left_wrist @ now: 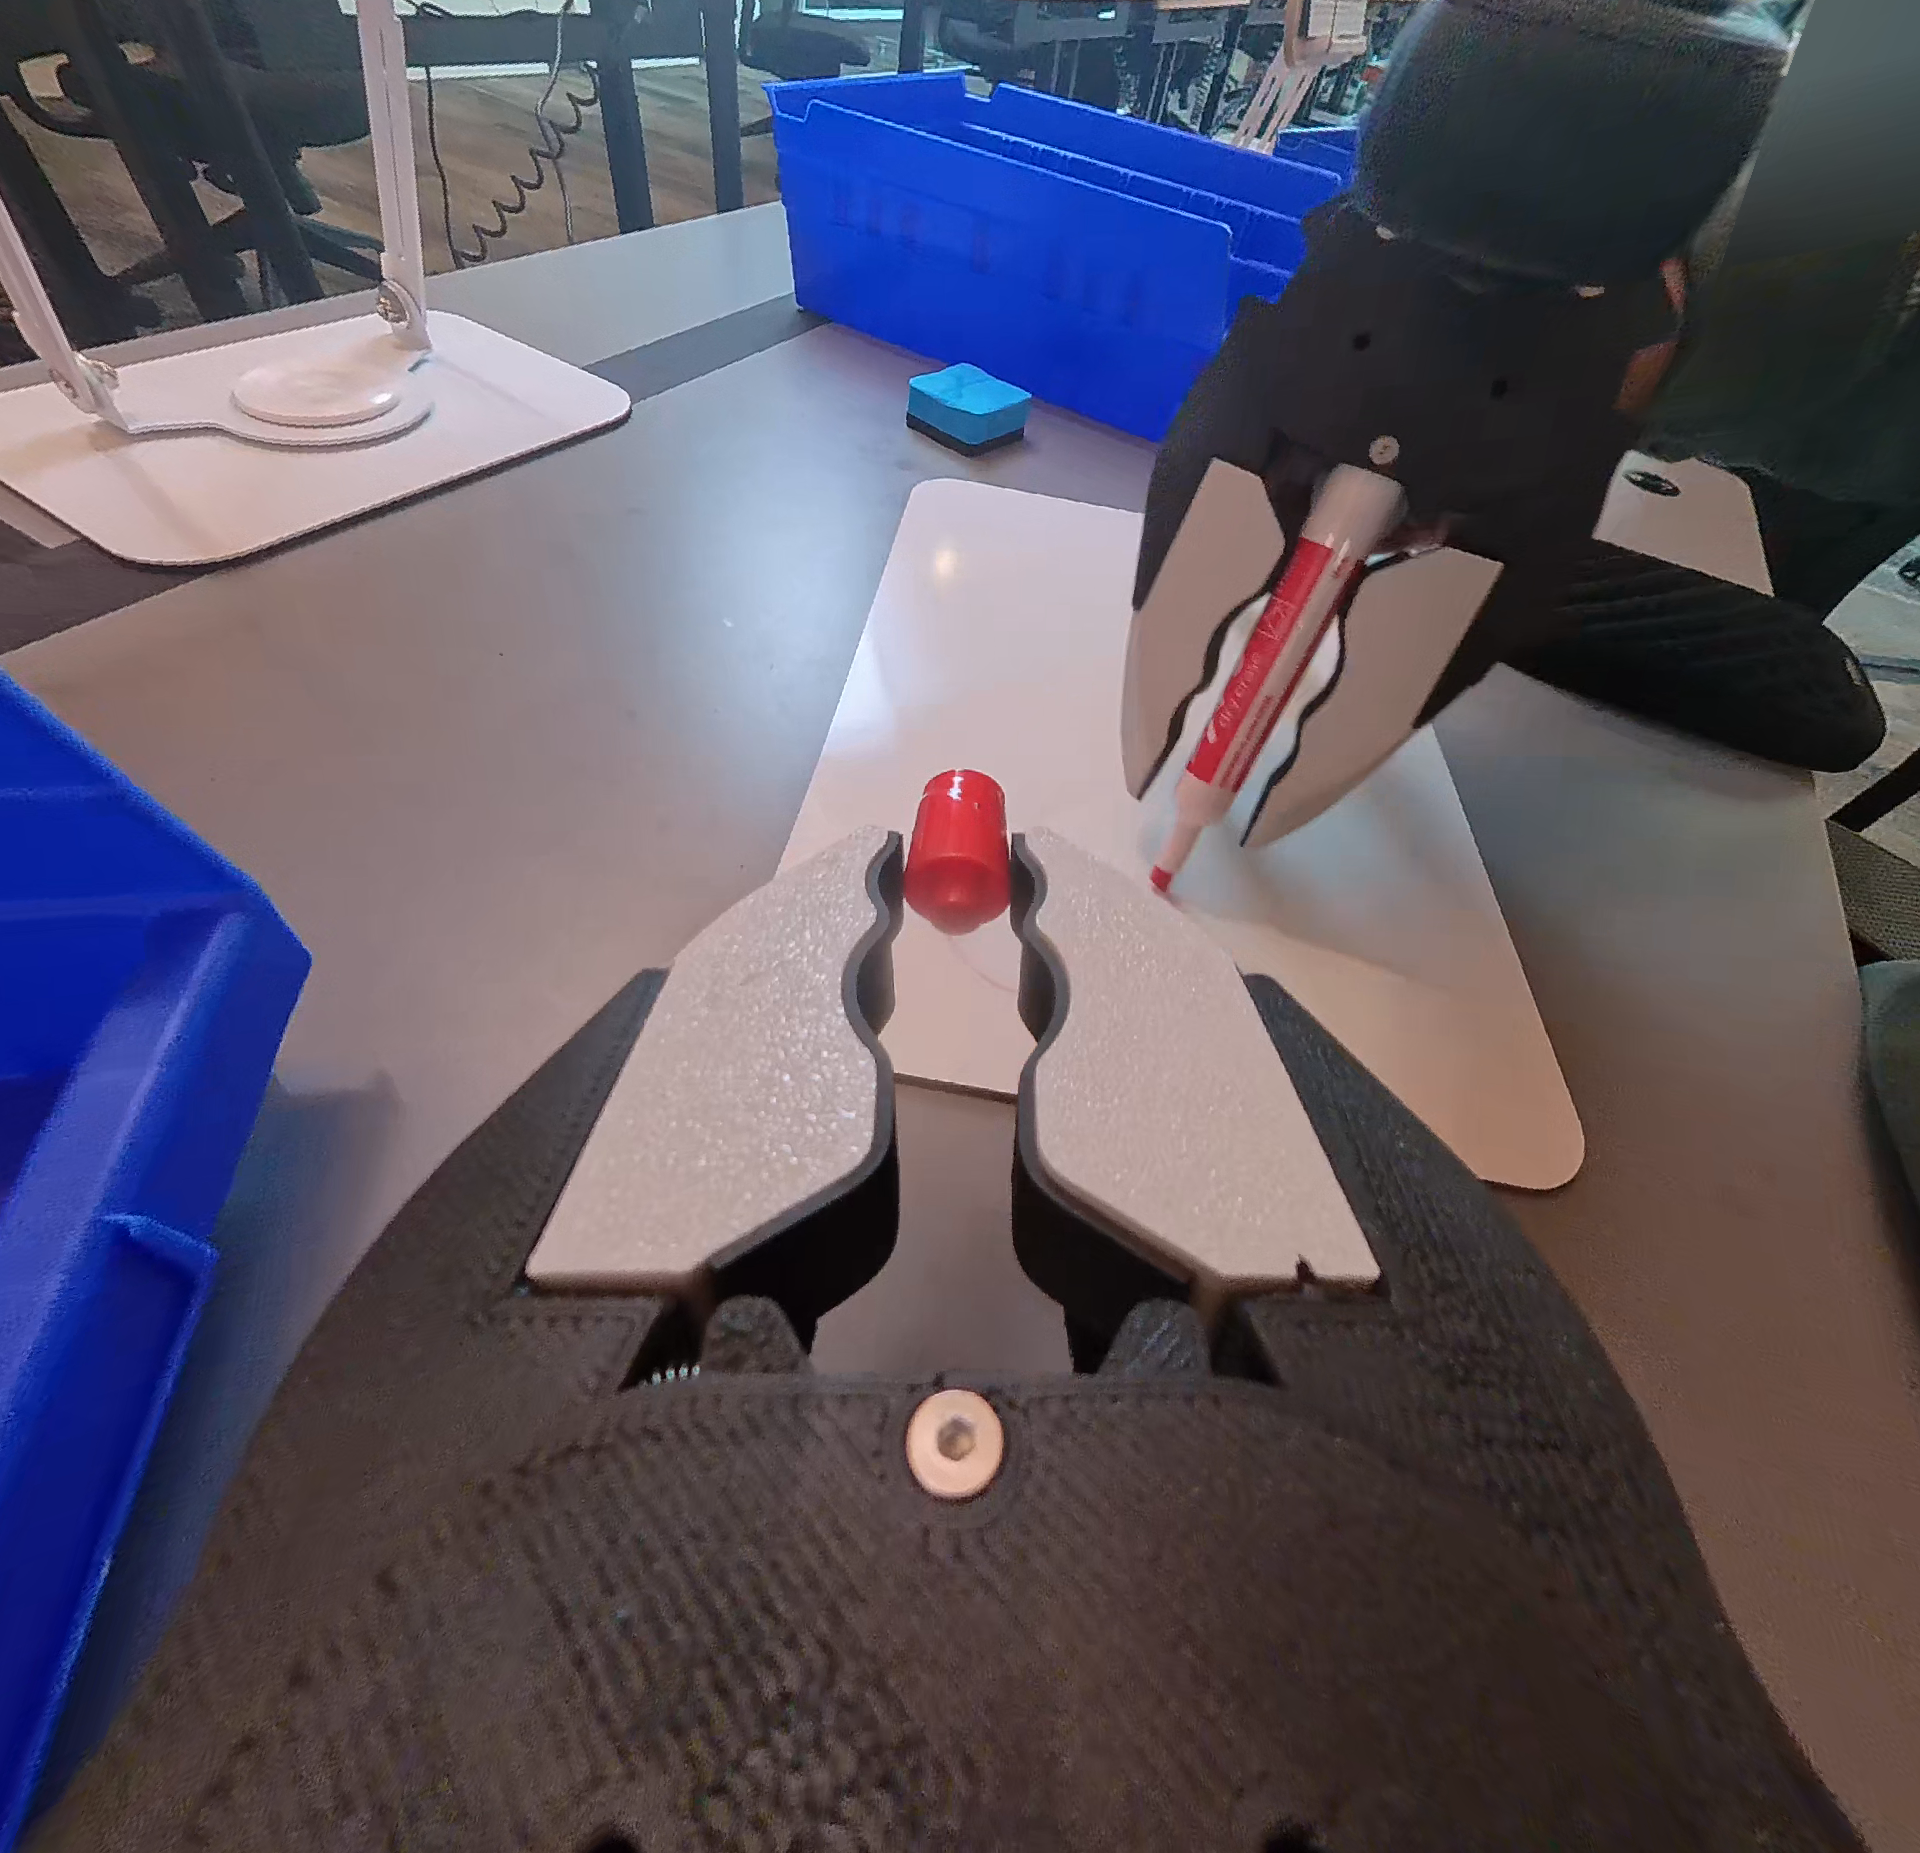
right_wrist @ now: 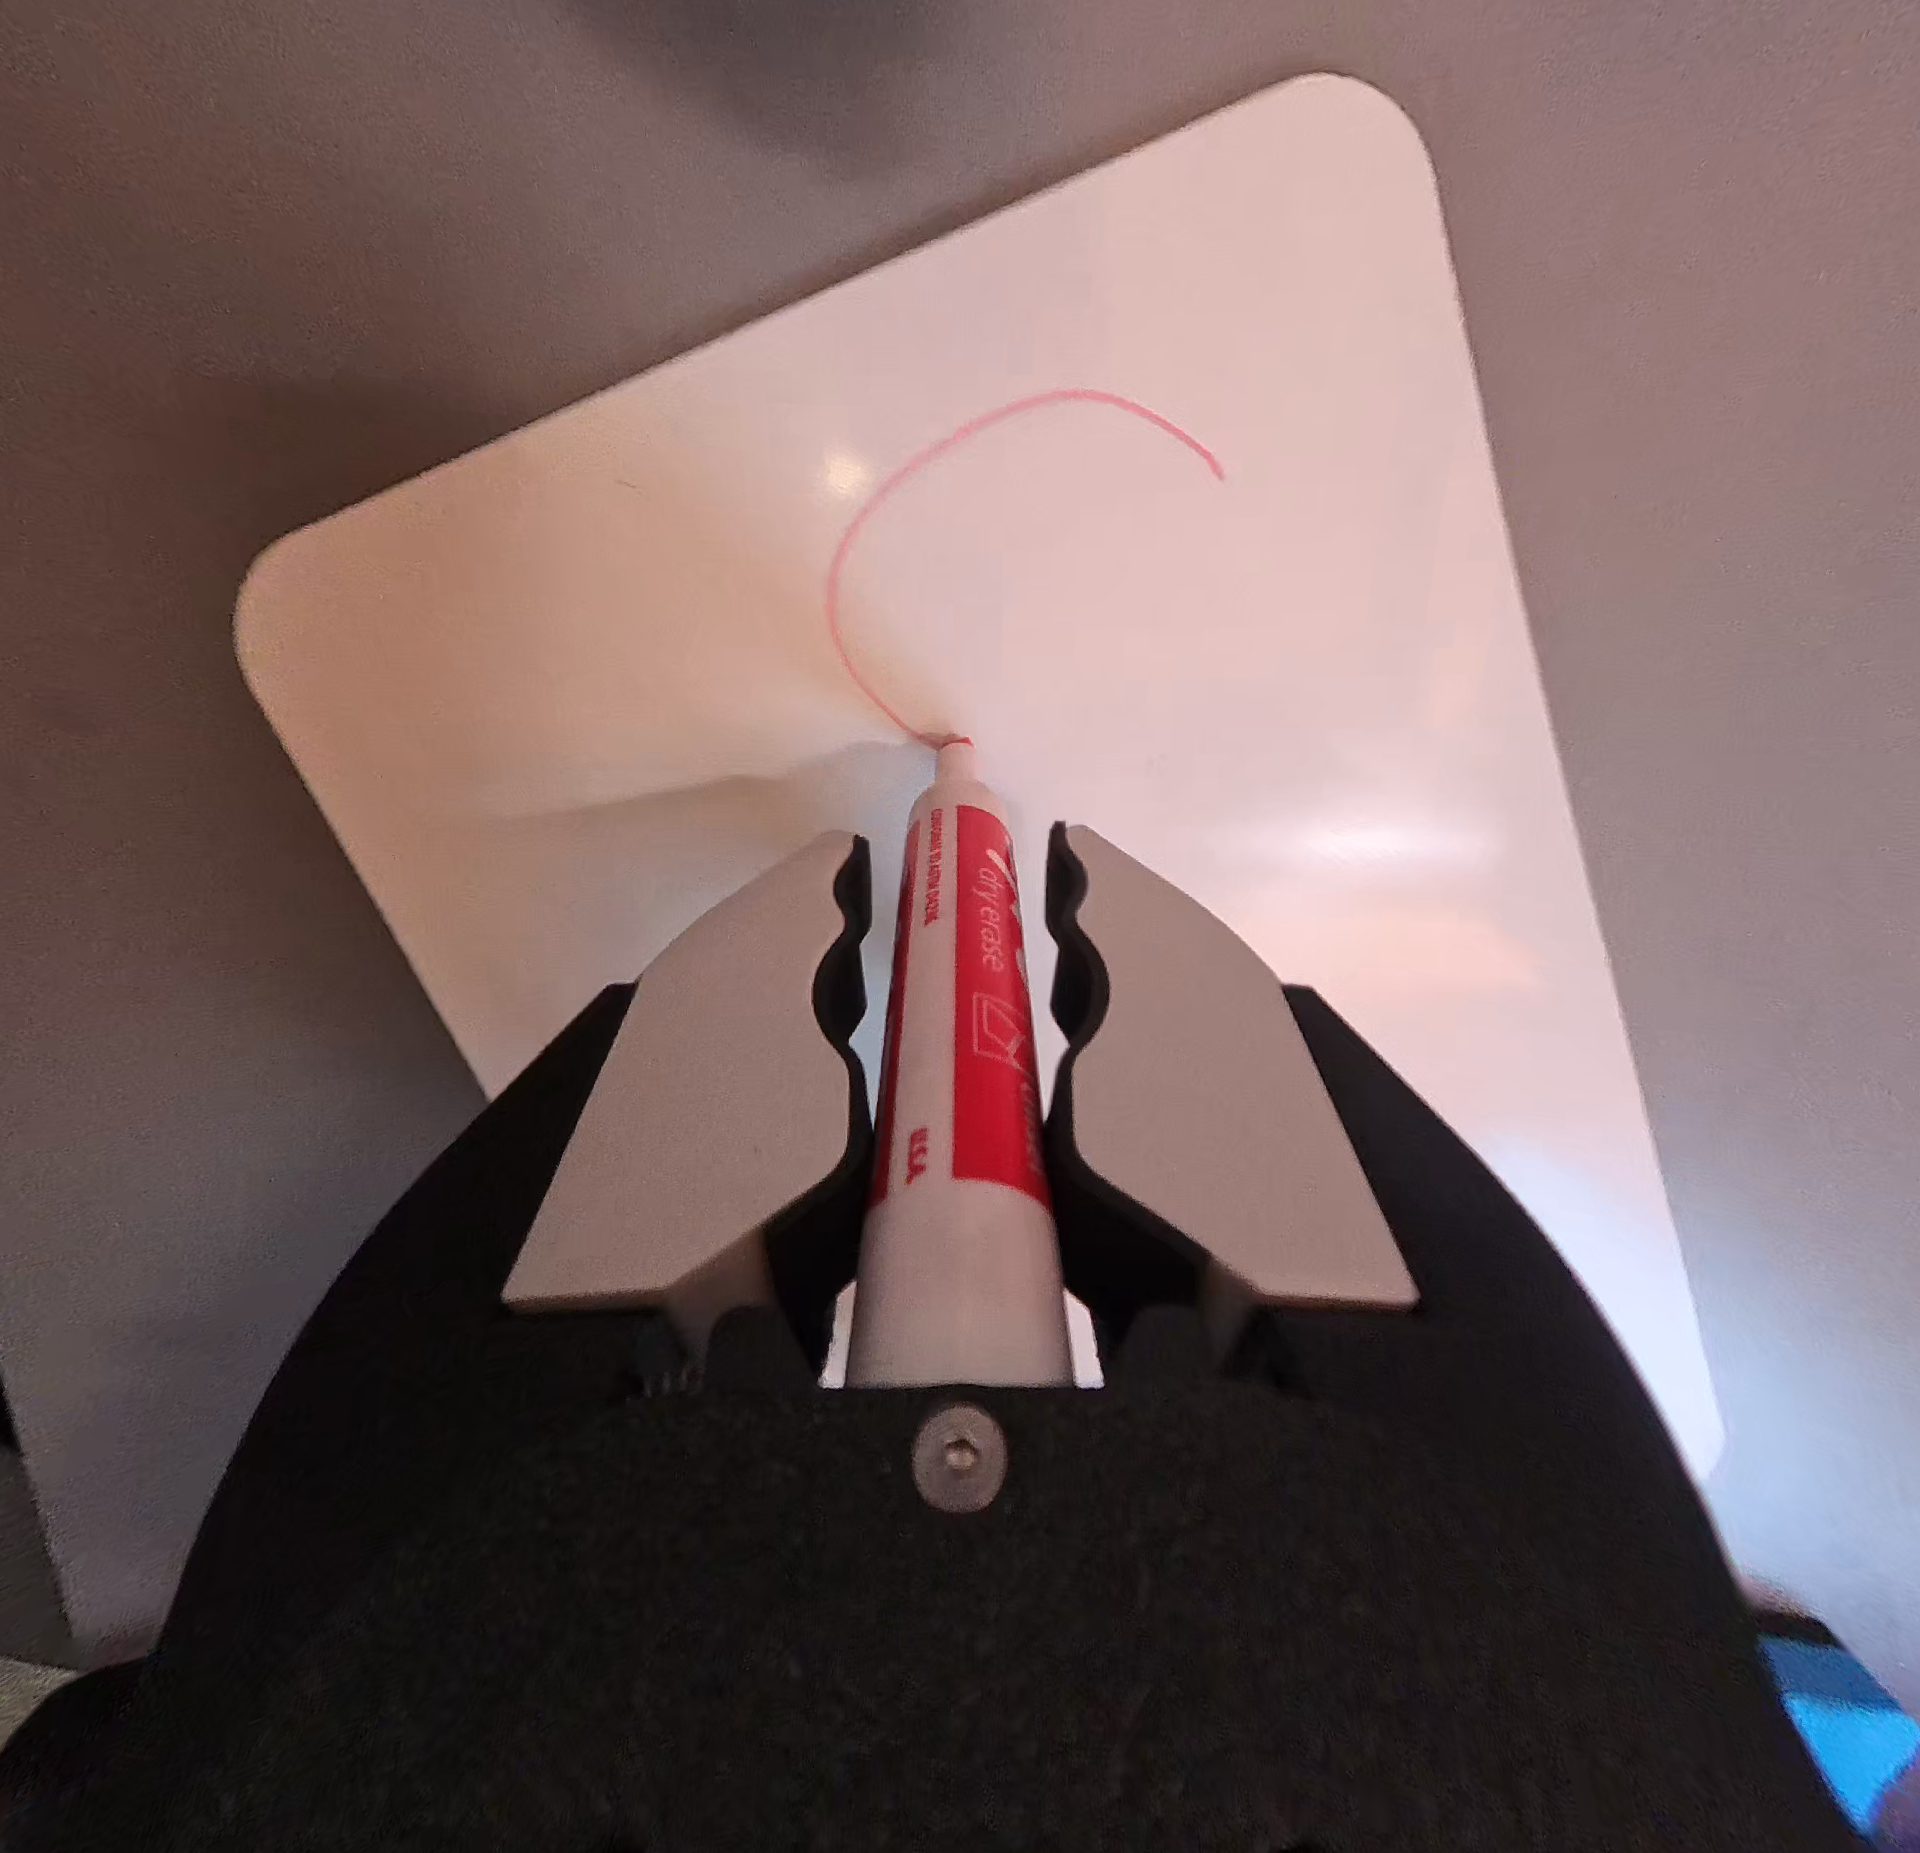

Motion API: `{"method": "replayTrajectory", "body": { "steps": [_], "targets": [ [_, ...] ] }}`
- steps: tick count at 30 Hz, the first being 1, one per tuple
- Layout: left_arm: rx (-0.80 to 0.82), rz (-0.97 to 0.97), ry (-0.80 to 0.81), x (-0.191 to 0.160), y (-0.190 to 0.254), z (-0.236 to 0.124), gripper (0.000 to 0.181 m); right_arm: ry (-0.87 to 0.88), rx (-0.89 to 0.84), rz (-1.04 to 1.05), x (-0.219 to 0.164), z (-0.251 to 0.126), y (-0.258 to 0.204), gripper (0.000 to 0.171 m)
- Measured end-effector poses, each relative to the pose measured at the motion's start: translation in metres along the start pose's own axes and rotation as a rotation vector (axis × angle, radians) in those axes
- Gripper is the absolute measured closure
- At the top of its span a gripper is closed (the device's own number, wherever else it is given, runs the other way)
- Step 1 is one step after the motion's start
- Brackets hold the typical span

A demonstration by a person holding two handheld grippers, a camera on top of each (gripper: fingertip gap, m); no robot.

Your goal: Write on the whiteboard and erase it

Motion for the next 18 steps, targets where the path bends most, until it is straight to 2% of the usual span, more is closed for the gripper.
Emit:
{"method": "replayTrajectory", "body": {
  "steps": [4,8,14,18],
  "targets": [
    [-0.004,0.001,0.003,0.001,0.002,0.0,0.162,-0.008,-0.04,0.003,0.002,0.0,0.023,0.138],
    [-0.012,0.007,0.001,0.001,0.004,0.0,0.162,0.004,-0.055,-0.021,0.019,0.007,0.041,0.138],
    [-0.01,0.006,0.006,0.002,0.004,-0.001,0.162,0.05,-0.04,-0.075,0.049,0.019,0.044,0.138],
    [-0.011,0.005,0.009,0.003,0.004,-0.001,0.162,0.115,-0.035,-0.022,0.041,0.001,0.046,0.138]
  ]
}}
Point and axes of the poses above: each gripper's, where its closed fingertips meet, z out along the fingers, x out of its top, y = z × x across the jaws, the point moved 4 cm from there along -z, back along the fingers, and after that the axes turned 5 degrees about z, right-handed, at the moved point
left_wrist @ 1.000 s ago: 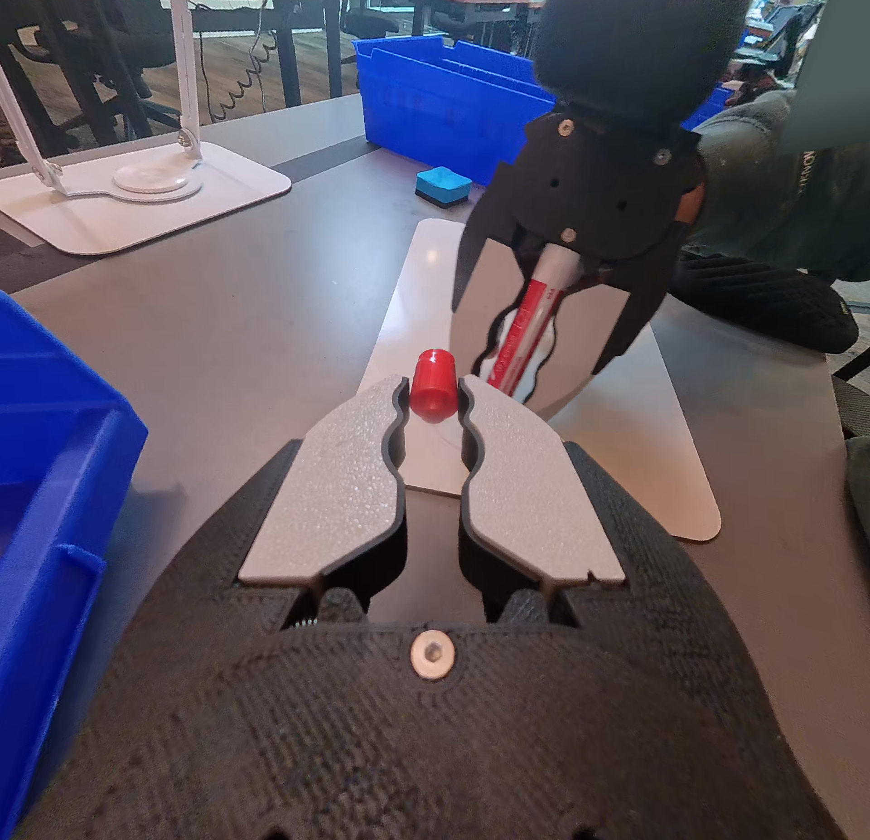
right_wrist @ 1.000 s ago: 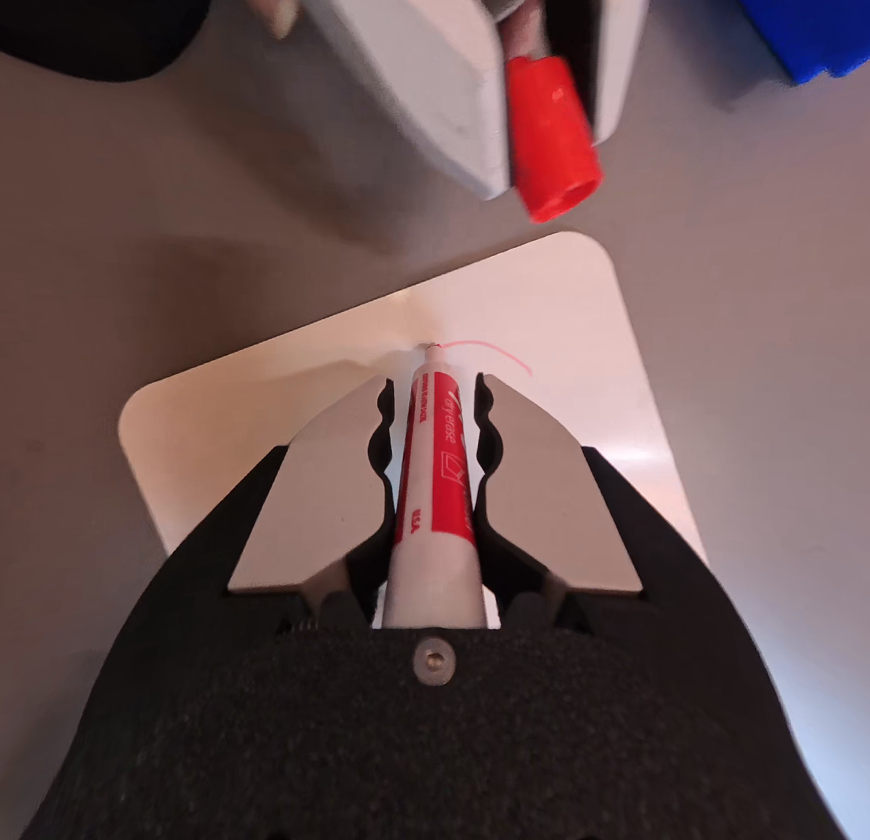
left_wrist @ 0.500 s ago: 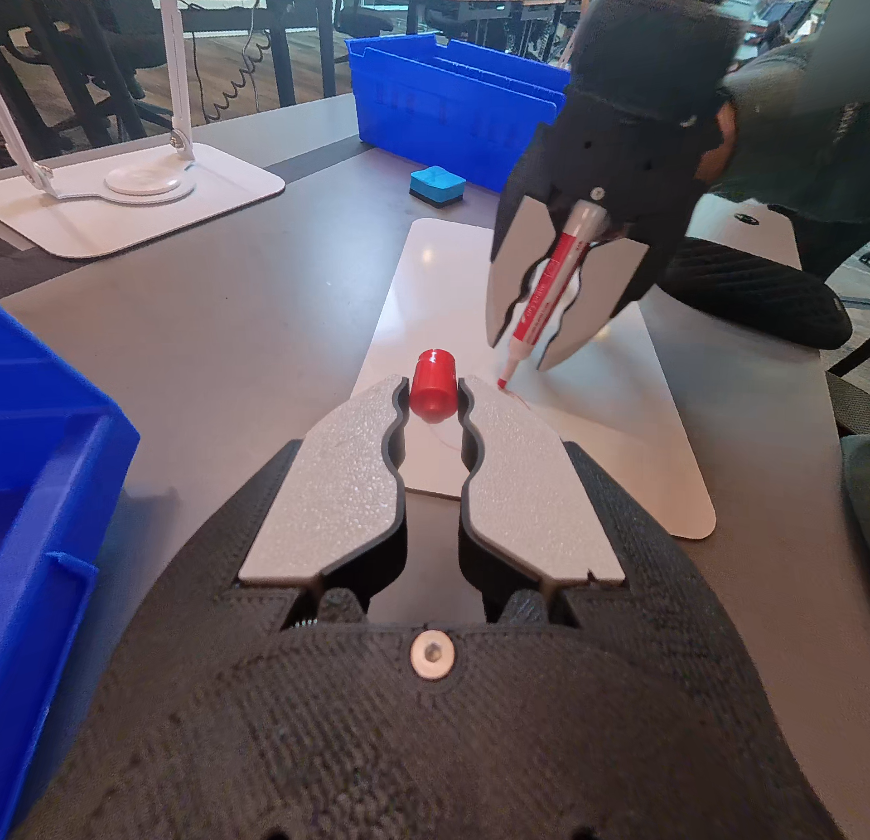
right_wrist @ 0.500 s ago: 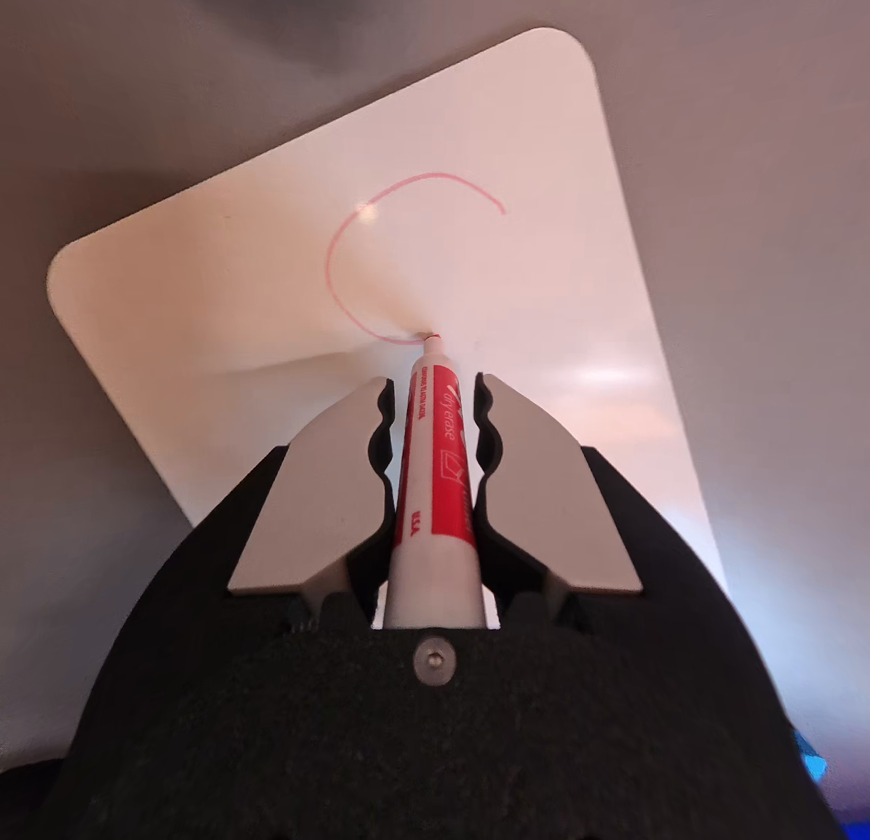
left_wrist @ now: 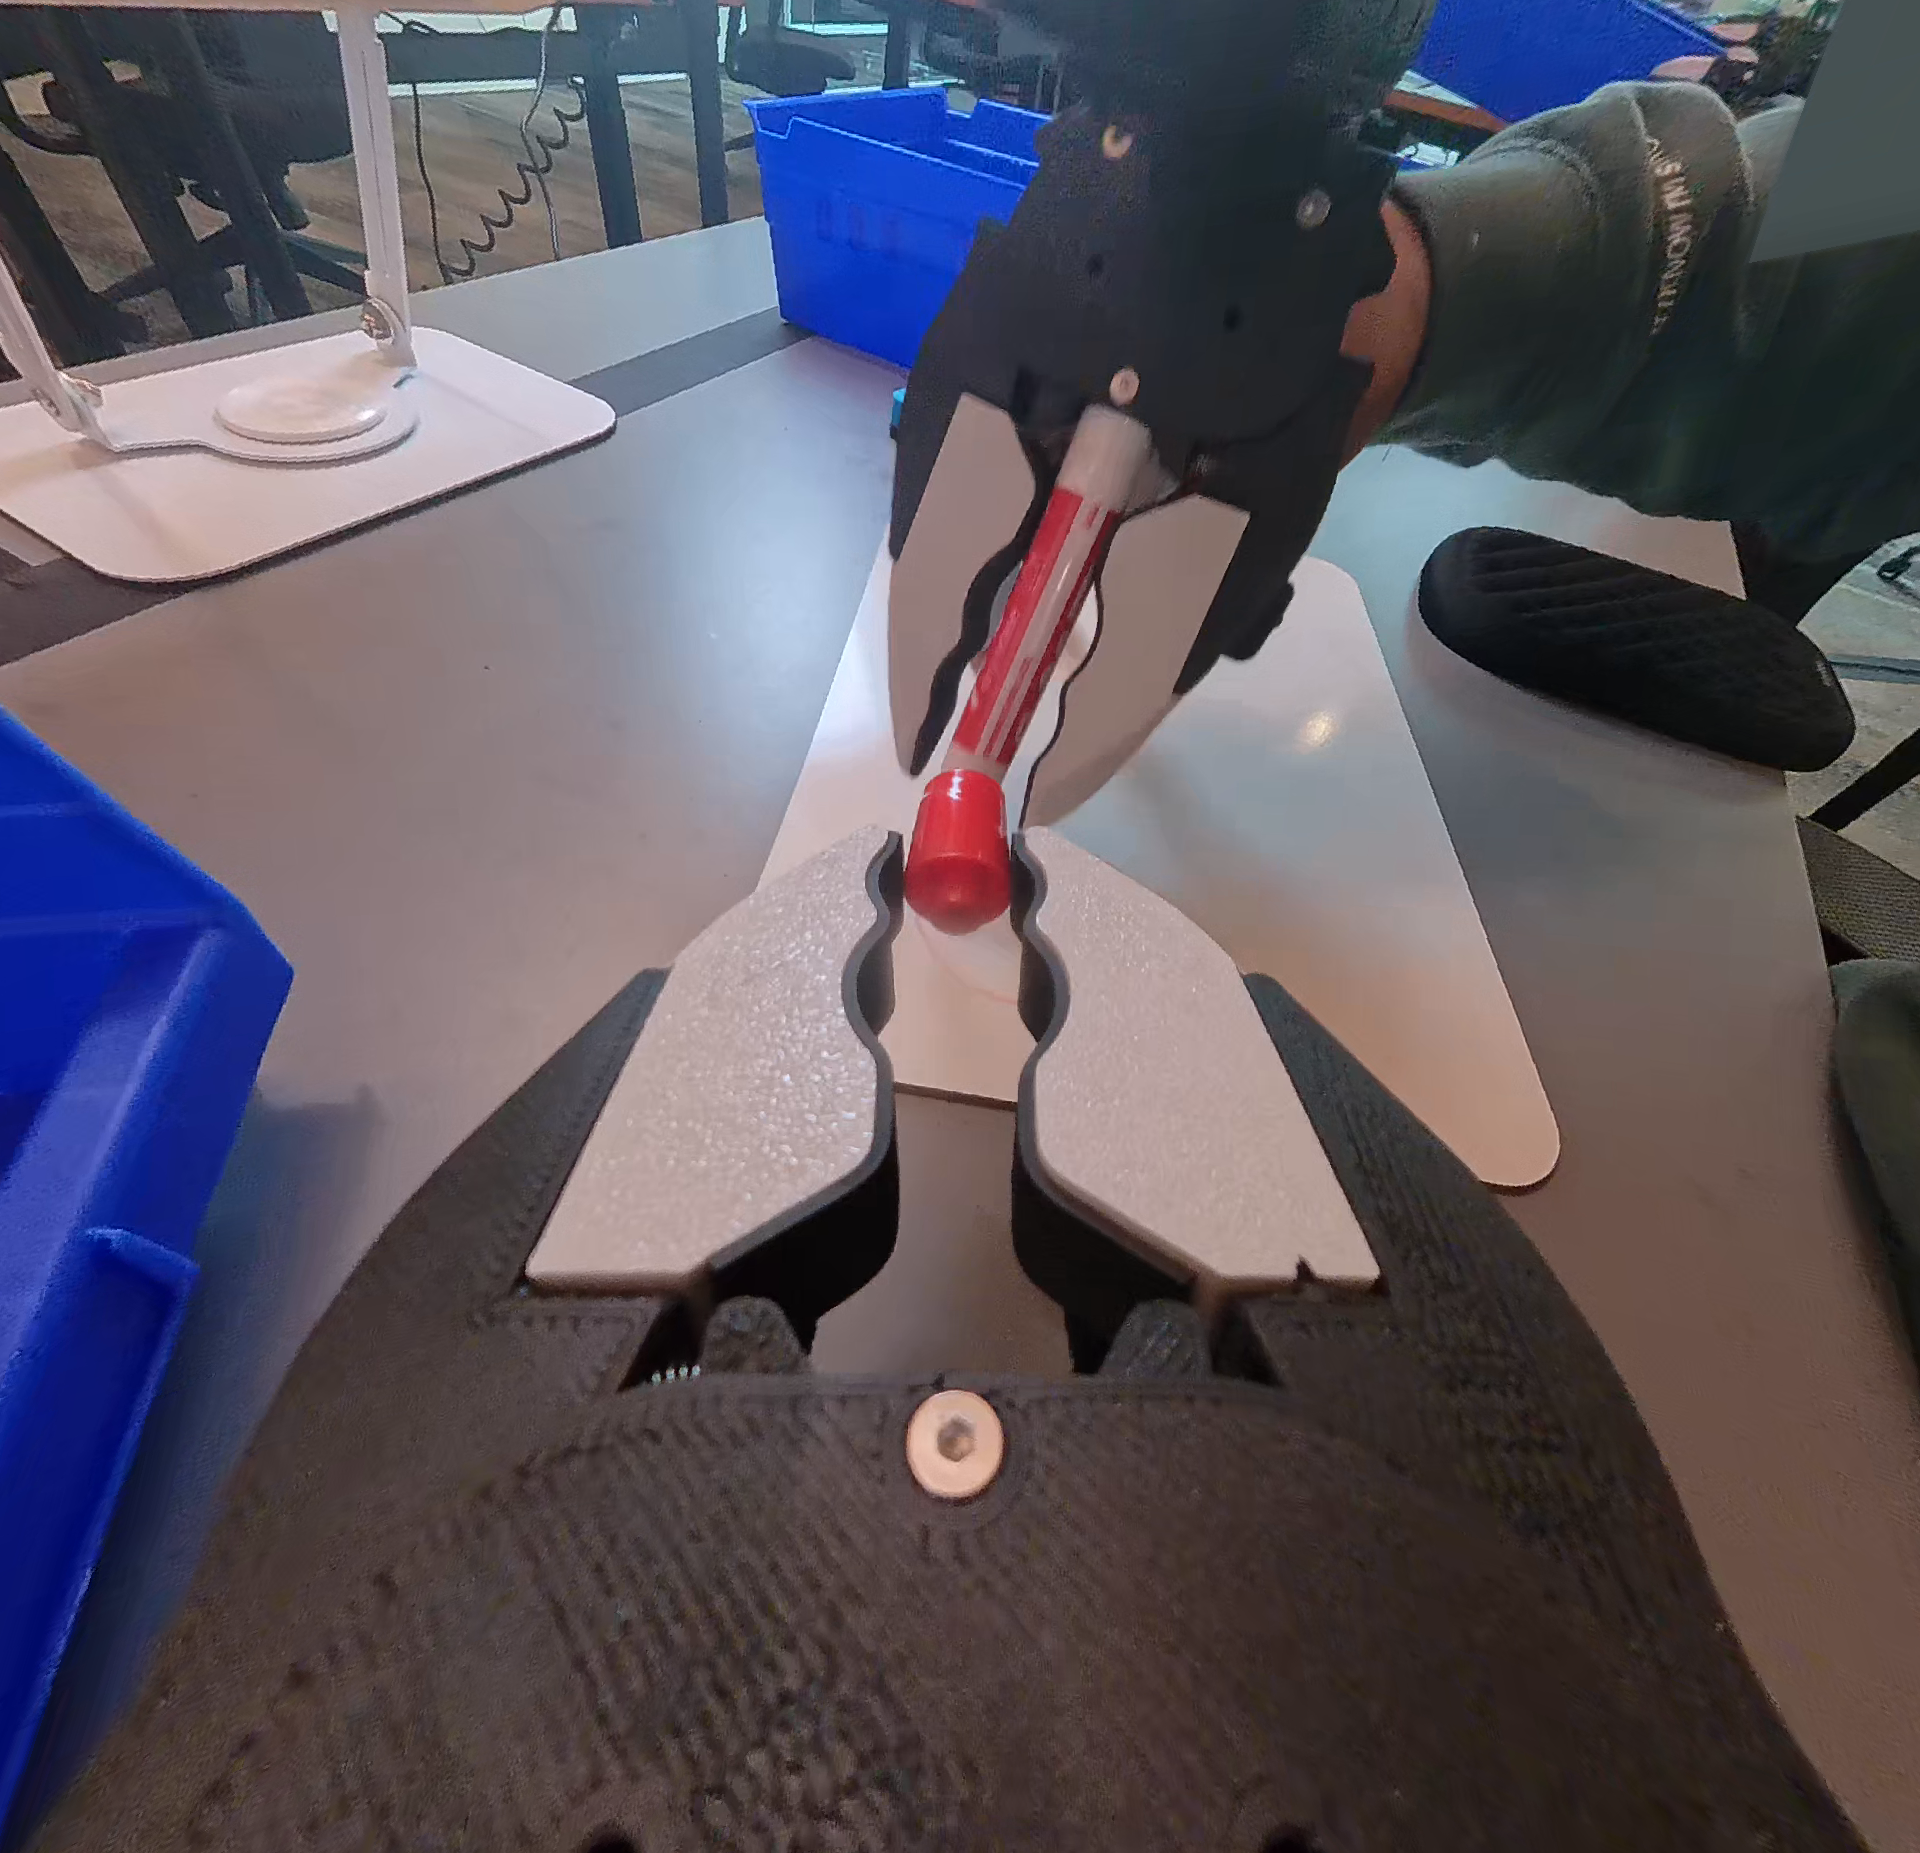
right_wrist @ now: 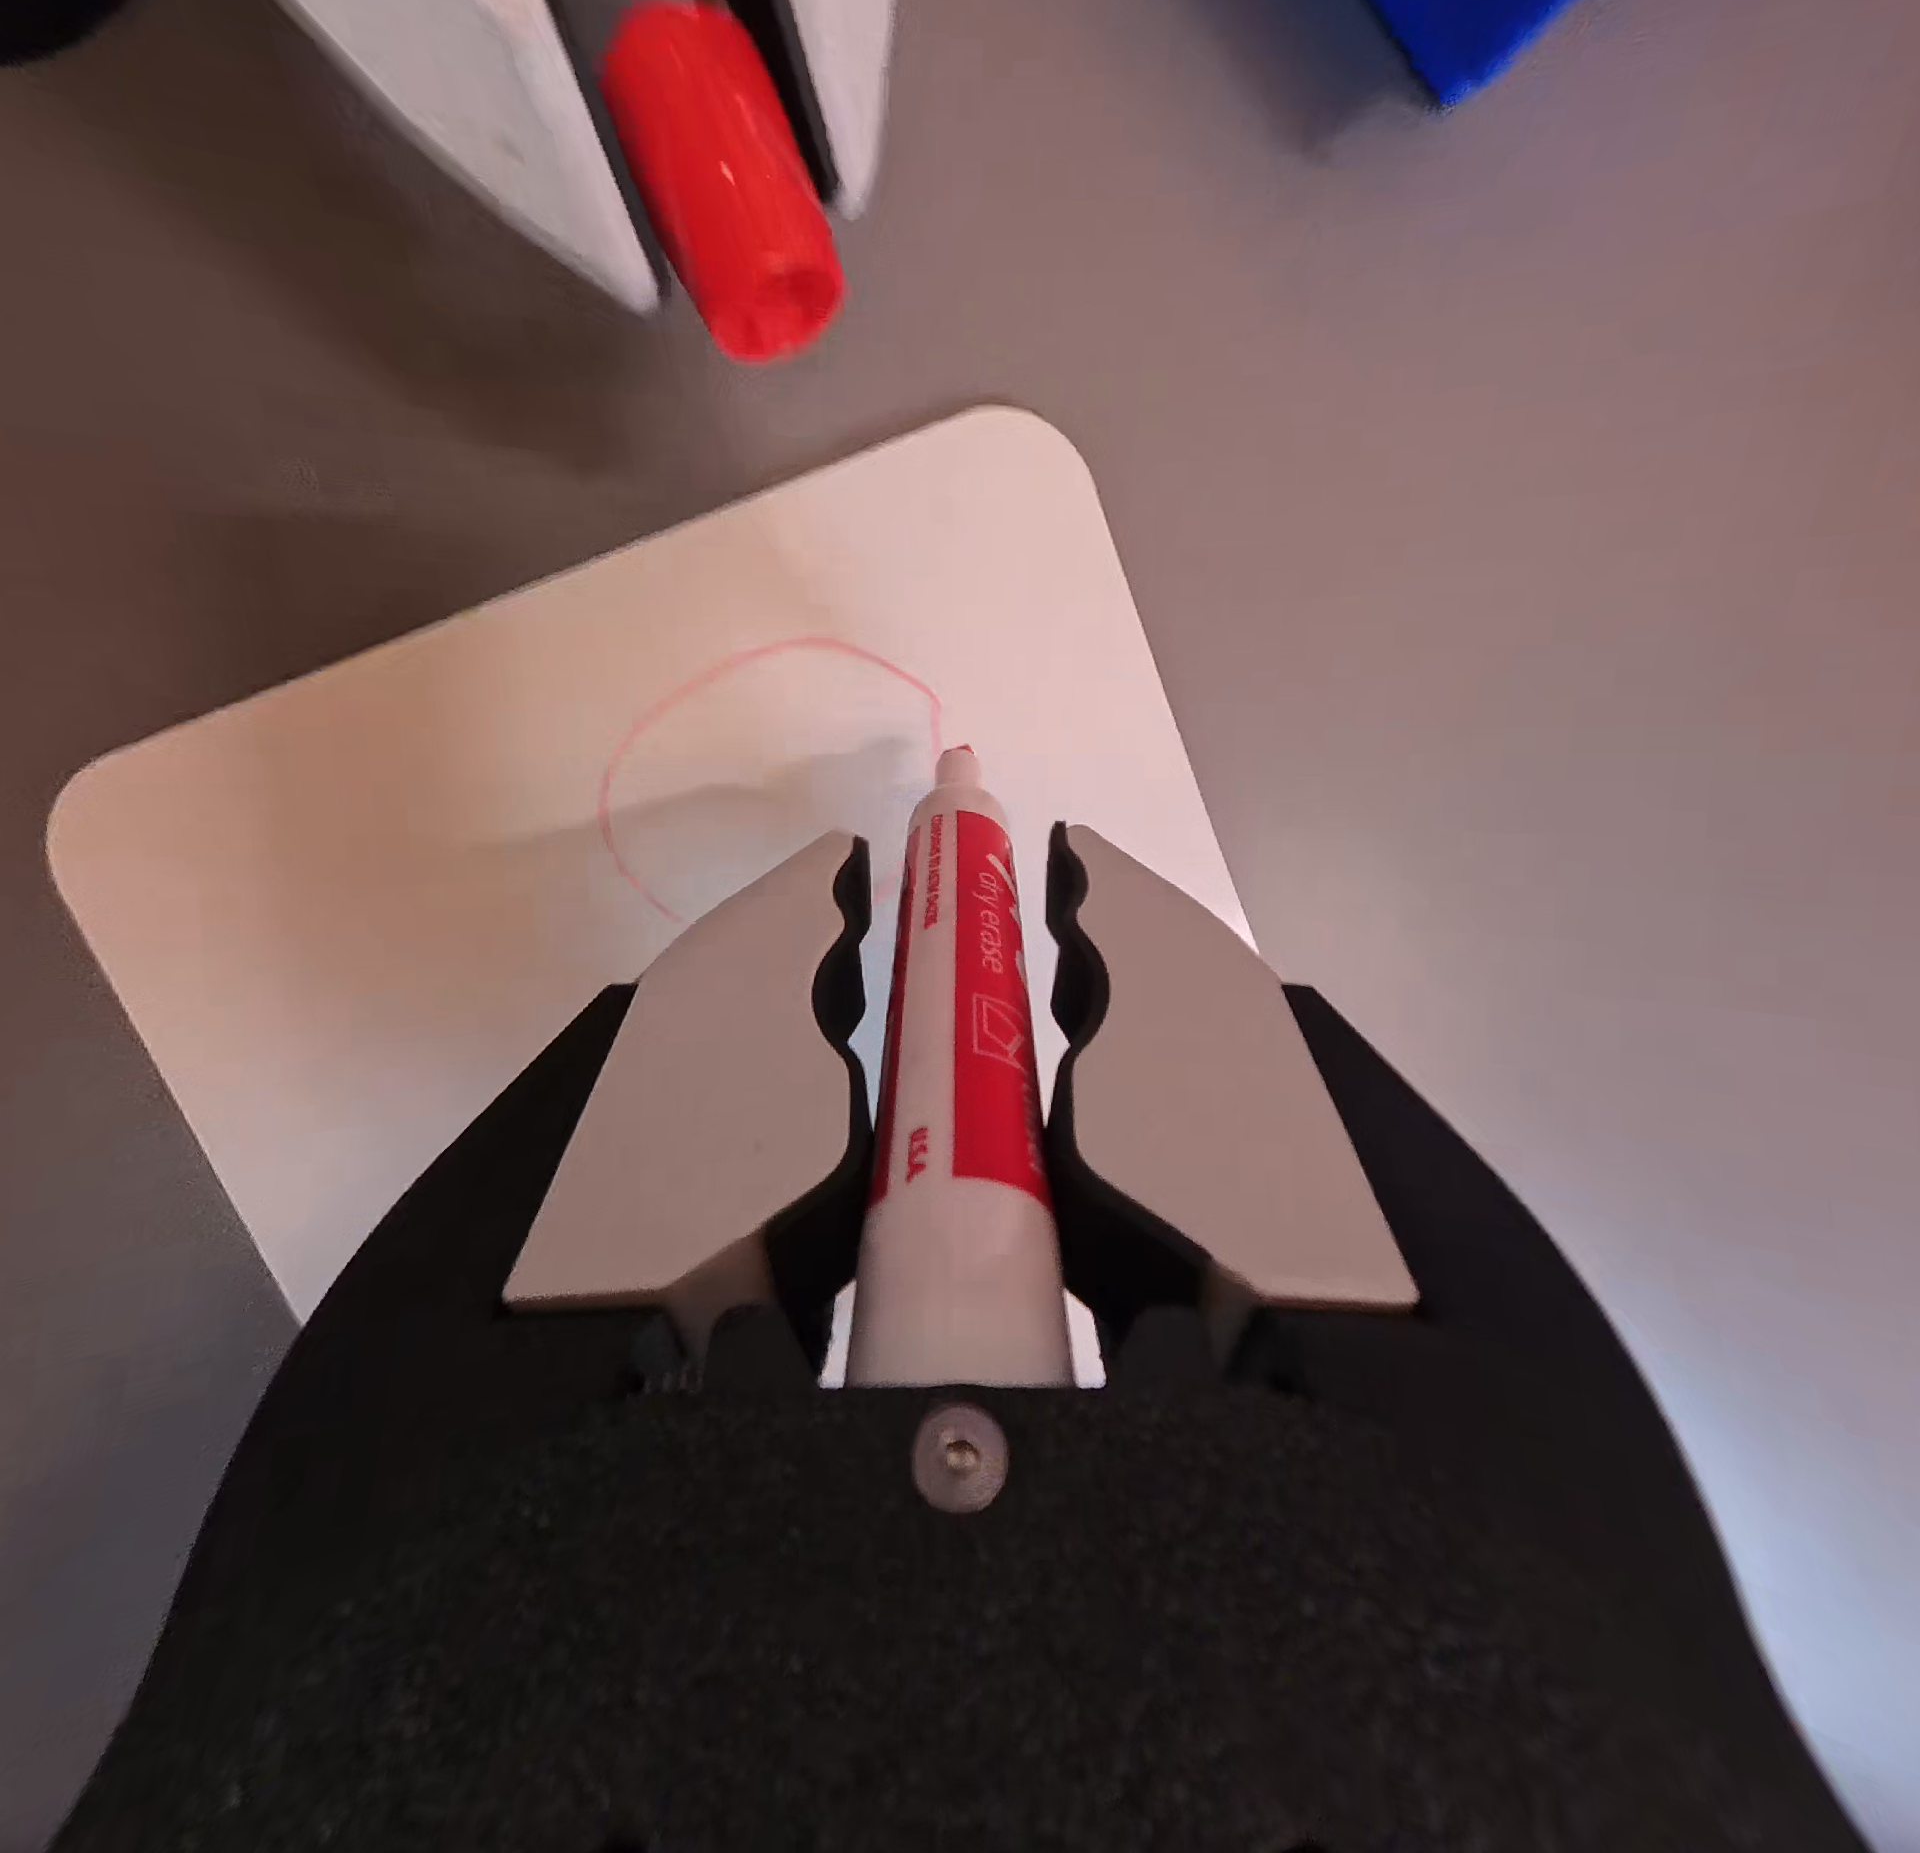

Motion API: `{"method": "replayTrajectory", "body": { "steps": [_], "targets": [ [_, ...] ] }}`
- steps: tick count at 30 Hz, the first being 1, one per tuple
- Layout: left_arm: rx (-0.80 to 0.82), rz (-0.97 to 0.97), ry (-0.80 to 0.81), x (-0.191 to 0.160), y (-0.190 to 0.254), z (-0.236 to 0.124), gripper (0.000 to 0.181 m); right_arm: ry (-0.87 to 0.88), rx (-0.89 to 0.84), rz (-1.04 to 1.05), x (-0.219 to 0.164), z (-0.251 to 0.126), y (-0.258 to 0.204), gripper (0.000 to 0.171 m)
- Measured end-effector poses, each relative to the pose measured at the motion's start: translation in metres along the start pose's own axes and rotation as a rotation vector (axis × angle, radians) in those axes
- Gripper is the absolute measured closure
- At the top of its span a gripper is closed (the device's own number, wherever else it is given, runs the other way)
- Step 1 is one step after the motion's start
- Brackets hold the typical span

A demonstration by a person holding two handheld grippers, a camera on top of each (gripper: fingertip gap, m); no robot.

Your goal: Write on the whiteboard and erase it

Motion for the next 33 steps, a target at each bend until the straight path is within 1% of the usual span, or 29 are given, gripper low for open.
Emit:
{"method": "replayTrajectory", "body": {
  "steps": [4,7,10,20,33],
  "targets": [
    [-0.003,-0.001,-0.002,-0.001,0.0,0.001,0.162,0.007,-0.046,0.067,-0.027,-0.018,0.006,0.138],
    [-0.006,0.003,-0.009,-0.002,0.0,0.002,0.162,-0.001,-0.061,0.09,-0.042,-0.02,0.003,0.138],
    [-0.007,0.002,-0.015,-0.003,0.0,0.003,0.162,-0.005,-0.069,0.104,-0.048,-0.019,0.002,0.138],
    [-0.034,0.035,-0.03,-0.004,0.006,0.004,0.162,-0.001,-0.078,0.094,-0.044,-0.017,0.004,0.138],
    [-0.057,0.017,-0.05,-0.008,0.007,0.006,0.162,-0.015,-0.088,0.077,-0.042,-0.011,0.01,0.137]
  ]
}}
Point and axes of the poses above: each gripper's, where its closed fingertips meet, z out along the fingers, x out of its top, y = z × x across the jaws, the point moved 4 cm from there along -z, back along the fingers, and after that the axes turned 5 degrees about z, right-handed, at the moved point
